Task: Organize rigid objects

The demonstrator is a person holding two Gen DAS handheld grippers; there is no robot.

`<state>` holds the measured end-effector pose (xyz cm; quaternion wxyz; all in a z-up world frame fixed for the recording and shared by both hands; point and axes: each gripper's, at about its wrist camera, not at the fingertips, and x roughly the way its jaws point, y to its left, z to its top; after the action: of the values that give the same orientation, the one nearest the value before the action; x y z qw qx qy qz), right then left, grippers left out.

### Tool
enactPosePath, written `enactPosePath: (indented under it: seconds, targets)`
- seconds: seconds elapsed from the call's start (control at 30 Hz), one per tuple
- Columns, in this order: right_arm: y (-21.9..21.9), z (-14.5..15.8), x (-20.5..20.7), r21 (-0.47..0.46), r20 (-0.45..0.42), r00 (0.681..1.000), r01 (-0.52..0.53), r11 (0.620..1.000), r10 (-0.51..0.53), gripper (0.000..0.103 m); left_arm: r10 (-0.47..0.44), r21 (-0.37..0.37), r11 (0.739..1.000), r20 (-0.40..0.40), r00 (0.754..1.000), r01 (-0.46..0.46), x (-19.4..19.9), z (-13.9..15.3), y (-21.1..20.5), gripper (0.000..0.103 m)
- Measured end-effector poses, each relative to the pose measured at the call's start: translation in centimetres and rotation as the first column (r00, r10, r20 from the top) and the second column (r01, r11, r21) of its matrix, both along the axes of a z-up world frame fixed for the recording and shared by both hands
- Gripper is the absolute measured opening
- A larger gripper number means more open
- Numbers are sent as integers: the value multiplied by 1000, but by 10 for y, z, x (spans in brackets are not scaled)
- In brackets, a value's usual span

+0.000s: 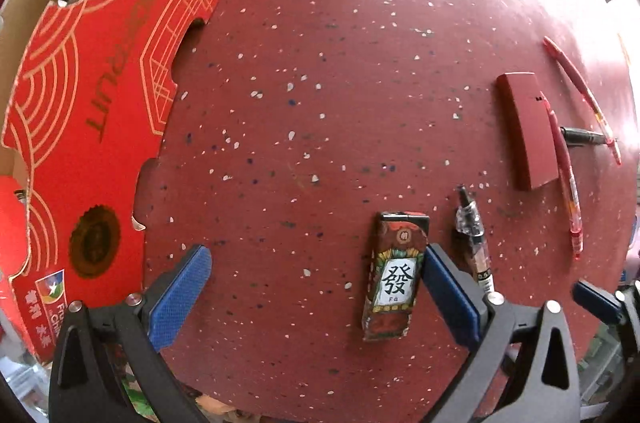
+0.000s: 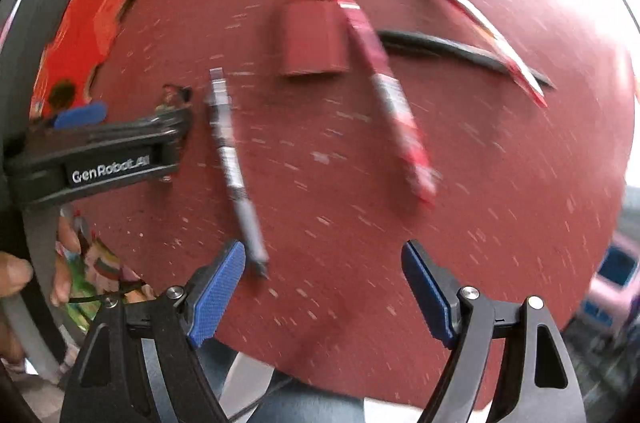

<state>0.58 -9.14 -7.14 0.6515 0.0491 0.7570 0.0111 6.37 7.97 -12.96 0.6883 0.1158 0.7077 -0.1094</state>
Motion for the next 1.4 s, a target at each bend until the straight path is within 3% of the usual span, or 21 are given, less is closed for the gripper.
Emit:
enactPosePath:
  seconds: [0.1,0.17,0.27,0.37,0.4,0.43,0.5,0.63,0.8,0.9,0.97,1.0,1.03,1.07,1.1,1.13,1.2,1.4]
  targets:
    - [28,-8,8,-40,49,993,-104,994,106,81,-29,-6,1000,7,1000,29,1,-1,6,103]
    - [35,-13,11,-48,63,990,-126,991,129,73,-45,-11,999,12,999,45,0,0,12,103]
    - [44,-13,16,-88,105,980,-162,983,171,72,-66,-12,998,15,998,66,0,3,15,103]
    - [49,-10,17,-98,121,972,-190,977,201,64,-71,-2,997,6,997,71,-15,4,5,103]
    - [52,-8,17,-103,124,969,-202,974,214,53,-73,0,997,5,997,73,-20,2,2,103]
    - [57,-7,19,-104,126,967,-209,972,222,33,-76,1,997,6,997,76,-23,2,-1,103]
    - [62,-5,17,-128,103,965,-226,966,239,10,-90,1,996,8,996,90,-29,2,-8,103]
    - [34,-4,1,-132,49,988,-139,981,147,10,-135,8,991,22,991,135,-39,3,-29,103]
    - [-12,-2,-27,-120,0,1000,9,993,-9,11,-97,-11,995,67,993,98,-50,4,-36,103]
    - [-18,-2,-27,-94,-6,999,35,995,-36,11,-84,3,996,30,996,84,-52,4,-41,102]
    - [-18,0,-25,-98,-12,1000,13,995,-14,11,-79,-1,997,8,997,80,-52,6,-42,97]
    - [-17,0,-25,-96,-12,1000,3,995,-5,11,-84,-4,996,10,996,84,-50,7,-45,87]
    - [-30,3,-24,-80,-6,1000,7,997,-8,11,-94,-15,995,14,995,94,-52,12,-47,69]
    - [-33,6,-24,-62,1,1000,21,998,-21,11,-119,-12,993,22,993,119,-55,17,-51,60]
    - [-36,11,-26,-41,8,999,42,998,-42,11,-138,-18,990,19,990,138,-57,21,-53,34]
    - [-41,15,-26,-12,18,997,71,997,-71,11,-151,-28,988,-1,989,151,-59,22,-54,25]
    - [-51,20,-24,38,31,992,124,992,-125,11,-135,-52,990,-54,989,133,-63,21,-52,25]
    - [-102,45,-40,115,38,964,258,959,-264,11,-136,-121,984,-32,990,131,-73,56,-43,25]
